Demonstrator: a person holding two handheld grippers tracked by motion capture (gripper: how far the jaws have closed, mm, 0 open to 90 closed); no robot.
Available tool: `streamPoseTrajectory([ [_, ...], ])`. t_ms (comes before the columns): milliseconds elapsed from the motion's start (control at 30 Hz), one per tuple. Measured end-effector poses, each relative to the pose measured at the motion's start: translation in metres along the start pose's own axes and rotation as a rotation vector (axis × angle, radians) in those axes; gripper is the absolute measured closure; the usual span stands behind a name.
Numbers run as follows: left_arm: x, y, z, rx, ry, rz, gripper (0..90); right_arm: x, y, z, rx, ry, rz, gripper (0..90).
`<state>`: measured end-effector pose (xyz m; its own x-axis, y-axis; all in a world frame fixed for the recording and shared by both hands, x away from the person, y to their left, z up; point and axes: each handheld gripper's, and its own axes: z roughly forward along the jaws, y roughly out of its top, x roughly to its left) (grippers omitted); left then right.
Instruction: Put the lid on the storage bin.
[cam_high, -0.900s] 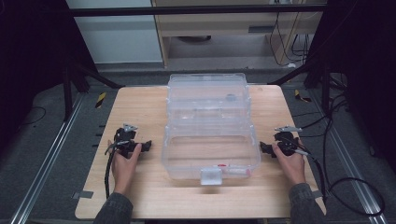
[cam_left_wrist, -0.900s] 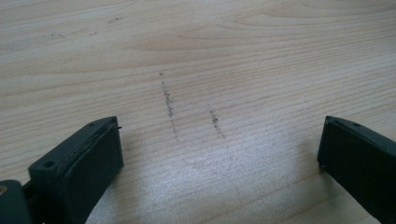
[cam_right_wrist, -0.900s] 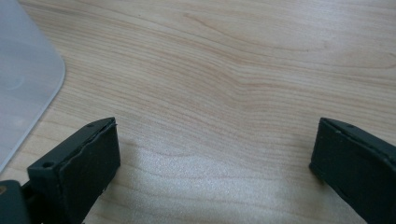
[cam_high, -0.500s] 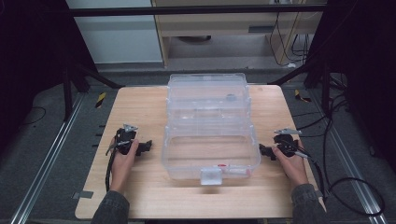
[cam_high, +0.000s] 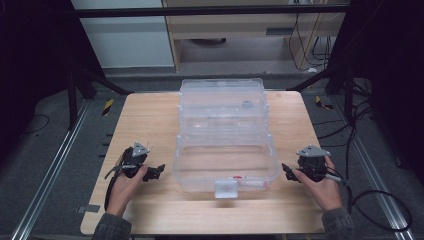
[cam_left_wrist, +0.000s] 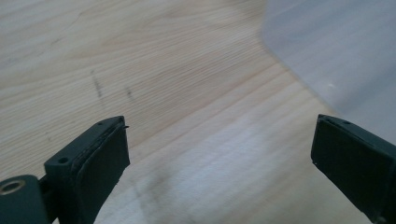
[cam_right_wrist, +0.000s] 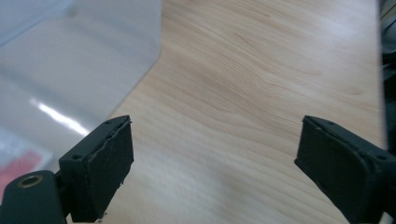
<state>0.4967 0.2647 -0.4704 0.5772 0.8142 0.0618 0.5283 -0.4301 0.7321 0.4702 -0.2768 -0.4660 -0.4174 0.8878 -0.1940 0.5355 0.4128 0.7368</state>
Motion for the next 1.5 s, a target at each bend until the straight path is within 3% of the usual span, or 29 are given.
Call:
streamPoseTrajectory([
  [33, 0.000, 0.000, 0.000, 0.000, 0.000, 0.000, 3.9, 0.001, 0.002, -0.007, 0.007, 0.000, -0.030, 12.2],
  [100, -0.008, 0.006, -0.015, -0.015, -0.007, 0.050, 4.0, 0.003, 0.008, -0.019, 0.028, 0.012, -0.066, 12.8],
  [167, -0.010, 0.009, -0.020, -0.020, -0.019, 0.055, 3.9, 0.003, 0.012, -0.024, 0.043, 0.012, -0.093, 13.0],
  [200, -0.013, 0.016, -0.030, -0.028, -0.047, 0.076, 3.9, 0.003, 0.024, -0.033, 0.062, 0.007, -0.145, 13.1],
  [233, -0.013, 0.016, -0.030, -0.028, -0.047, 0.076, 3.9, 0.002, 0.031, -0.037, 0.064, 0.015, -0.165, 12.7],
  [267, -0.016, 0.023, -0.040, -0.023, -0.062, 0.115, 3.8, 0.000, 0.037, -0.040, 0.061, 0.031, -0.181, 12.1],
  [300, -0.016, 0.023, -0.040, -0.023, -0.062, 0.115, 3.8, 0.000, 0.037, -0.040, 0.061, 0.031, -0.181, 12.1],
  [333, -0.018, 0.026, -0.044, -0.027, -0.073, 0.126, 3.9, -0.004, 0.051, -0.044, 0.062, 0.066, -0.202, 12.7],
  [367, -0.019, 0.029, -0.047, -0.034, -0.090, 0.131, 3.9, -0.004, 0.051, -0.044, 0.062, 0.066, -0.202, 12.7],
  [400, -0.021, 0.036, -0.052, -0.048, -0.119, 0.127, 3.9, -0.008, 0.063, -0.046, 0.071, 0.086, -0.224, 12.8],
  [433, -0.021, 0.036, -0.052, -0.048, -0.119, 0.127, 3.9, -0.008, 0.063, -0.046, 0.071, 0.086, -0.224, 12.8],
  [500, -0.025, 0.044, -0.056, -0.057, -0.126, 0.141, 3.8, -0.013, 0.086, -0.050, 0.084, 0.105, -0.277, 16.0],
  [533, -0.025, 0.044, -0.056, -0.057, -0.126, 0.141, 3.7, -0.013, 0.086, -0.050, 0.084, 0.105, -0.277, 16.0],
  [567, -0.029, 0.050, -0.057, -0.045, -0.119, 0.163, 3.7, -0.016, 0.099, -0.052, 0.071, 0.128, -0.281, 19.9],
  [633, -0.031, 0.052, -0.057, -0.044, -0.124, 0.171, 3.8, -0.017, 0.106, -0.052, 0.070, 0.130, -0.286, 19.9],
  [667, -0.036, 0.057, -0.058, -0.044, -0.137, 0.202, 3.6, -0.017, 0.117, -0.052, 0.073, 0.136, -0.317, 22.1],
  [733, -0.040, 0.061, -0.060, -0.053, -0.143, 0.224, 3.5, -0.017, 0.129, -0.051, 0.079, 0.140, -0.346, 23.4],
  [900, -0.043, 0.071, -0.062, -0.077, -0.165, 0.226, 3.2, -0.015, 0.155, -0.051, 0.080, 0.160, -0.394, 28.2],
  [1000, -0.050, 0.078, -0.062, -0.059, -0.187, 0.257, 3.2, -0.011, 0.182, -0.052, 0.064, 0.184, -0.432, 35.6],
  [1133, -0.058, 0.084, -0.063, -0.062, -0.209, 0.286, 3.4, -0.004, 0.203, -0.049, 0.064, 0.209, -0.499, 43.8],
  [1500, -0.077, 0.094, -0.058, -0.042, -0.248, 0.360, 3.7, 0.018, 0.240, -0.029, 0.099, 0.258, -0.637, 58.6],
])
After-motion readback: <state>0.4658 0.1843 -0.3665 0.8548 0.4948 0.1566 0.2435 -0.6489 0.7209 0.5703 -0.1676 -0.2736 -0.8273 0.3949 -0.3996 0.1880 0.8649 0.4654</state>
